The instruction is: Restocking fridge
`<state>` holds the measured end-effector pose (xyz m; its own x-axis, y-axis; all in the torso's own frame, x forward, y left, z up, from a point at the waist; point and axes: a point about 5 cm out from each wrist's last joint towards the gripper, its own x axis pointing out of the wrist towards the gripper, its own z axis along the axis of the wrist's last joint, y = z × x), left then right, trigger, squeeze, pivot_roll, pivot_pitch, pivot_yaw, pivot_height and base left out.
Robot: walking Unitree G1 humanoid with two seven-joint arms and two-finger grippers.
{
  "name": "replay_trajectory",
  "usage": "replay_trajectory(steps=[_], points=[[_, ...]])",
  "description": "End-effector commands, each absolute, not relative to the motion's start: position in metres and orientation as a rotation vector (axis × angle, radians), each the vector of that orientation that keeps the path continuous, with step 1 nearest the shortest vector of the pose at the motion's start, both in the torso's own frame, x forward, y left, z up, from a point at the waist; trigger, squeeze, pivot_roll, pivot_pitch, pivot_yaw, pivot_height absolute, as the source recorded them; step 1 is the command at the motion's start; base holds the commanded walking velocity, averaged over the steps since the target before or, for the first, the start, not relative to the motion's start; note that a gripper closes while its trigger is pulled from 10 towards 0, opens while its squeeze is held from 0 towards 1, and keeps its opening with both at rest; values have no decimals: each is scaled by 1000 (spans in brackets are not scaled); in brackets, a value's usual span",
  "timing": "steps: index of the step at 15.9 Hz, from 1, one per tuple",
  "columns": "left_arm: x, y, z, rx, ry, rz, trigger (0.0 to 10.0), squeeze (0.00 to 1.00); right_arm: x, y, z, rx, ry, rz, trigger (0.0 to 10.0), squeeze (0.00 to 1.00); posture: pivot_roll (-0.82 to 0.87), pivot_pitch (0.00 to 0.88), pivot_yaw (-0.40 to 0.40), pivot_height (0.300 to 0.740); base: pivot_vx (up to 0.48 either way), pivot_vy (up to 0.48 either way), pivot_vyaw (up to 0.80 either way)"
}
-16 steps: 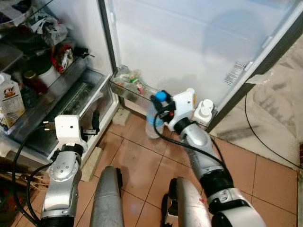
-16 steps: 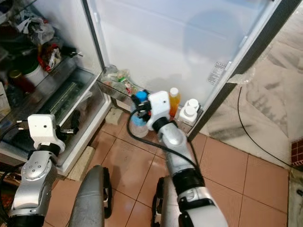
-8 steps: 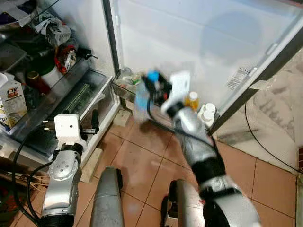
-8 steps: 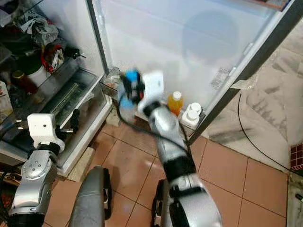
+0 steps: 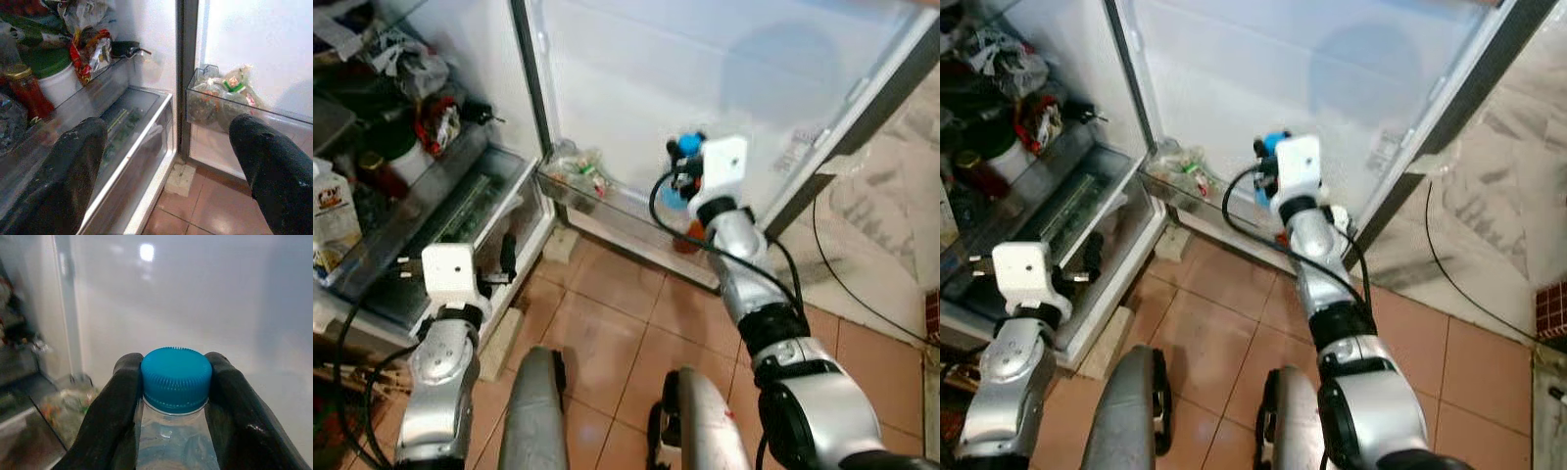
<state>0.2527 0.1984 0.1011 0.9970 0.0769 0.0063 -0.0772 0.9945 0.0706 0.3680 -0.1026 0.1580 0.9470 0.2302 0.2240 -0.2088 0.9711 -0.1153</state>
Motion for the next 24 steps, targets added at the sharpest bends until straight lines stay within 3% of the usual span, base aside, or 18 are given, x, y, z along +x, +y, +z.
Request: replay_trajectory(steps=[1, 8, 16, 23, 24], points=[[246, 200, 98, 74, 21, 82, 10000, 0, 371, -103, 162, -101, -265, 203, 10000, 0, 162, 244, -45, 653, 0, 0, 0], [225, 204, 104, 89, 39, 88, 10000, 0, 370, -95, 145, 0, -199, 228, 10000, 0, 207, 320, -55, 653, 0, 0, 0], [195, 201, 110, 97, 81, 90, 10000, 0, 383, -93, 177, -118, -321, 208, 10000, 0, 248, 405, -56, 653, 0, 0, 0], [187, 204, 111, 112, 122, 89, 10000, 0, 382, -94, 147, -84, -150, 164, 10000, 0, 273, 429, -45, 653, 0, 0, 0], [189, 204, 111, 112, 124, 87, 10000, 0, 382, -98, 145, -72, -139, 154, 10000, 702, 273, 424, -45, 653, 0, 0, 0]])
